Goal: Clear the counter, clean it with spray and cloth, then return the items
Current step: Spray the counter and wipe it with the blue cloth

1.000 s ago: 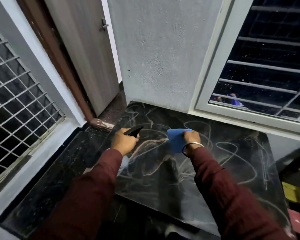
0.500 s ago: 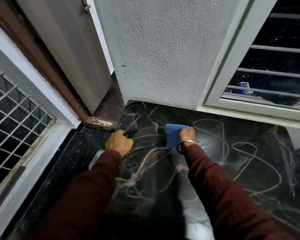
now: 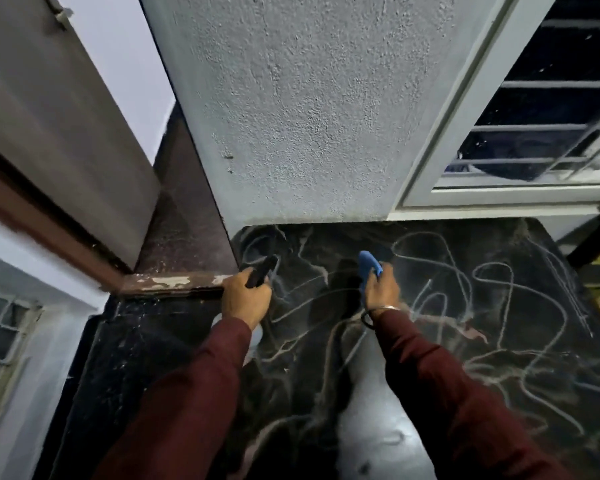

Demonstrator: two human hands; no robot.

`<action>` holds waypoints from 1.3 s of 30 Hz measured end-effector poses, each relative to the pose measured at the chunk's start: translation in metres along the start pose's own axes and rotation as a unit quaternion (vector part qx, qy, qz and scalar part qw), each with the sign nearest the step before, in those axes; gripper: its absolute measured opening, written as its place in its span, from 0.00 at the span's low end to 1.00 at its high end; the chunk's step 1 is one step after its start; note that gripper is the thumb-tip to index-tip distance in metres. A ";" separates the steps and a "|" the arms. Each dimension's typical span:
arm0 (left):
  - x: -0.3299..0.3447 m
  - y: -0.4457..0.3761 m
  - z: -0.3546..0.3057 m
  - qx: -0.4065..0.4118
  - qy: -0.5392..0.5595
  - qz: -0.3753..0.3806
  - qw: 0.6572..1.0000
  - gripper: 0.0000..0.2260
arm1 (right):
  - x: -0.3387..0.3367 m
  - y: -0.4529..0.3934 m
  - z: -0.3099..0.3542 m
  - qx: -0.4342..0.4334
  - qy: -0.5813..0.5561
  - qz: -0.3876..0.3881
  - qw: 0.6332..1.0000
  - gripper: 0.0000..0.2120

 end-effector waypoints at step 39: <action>0.017 -0.036 0.039 0.022 0.216 -0.138 0.966 0.08 | 0.310 0.011 0.042 -0.420 0.381 0.381 0.730 0.37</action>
Point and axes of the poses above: each hand's wrist, its own y-axis away from the middle knuckle, its own x-axis out of the palm, z = x × y, the point moved 8 cm from there along -y, towards the middle knuckle, and after that the axes turned 5 degrees about -y, right-handed, at the moved point
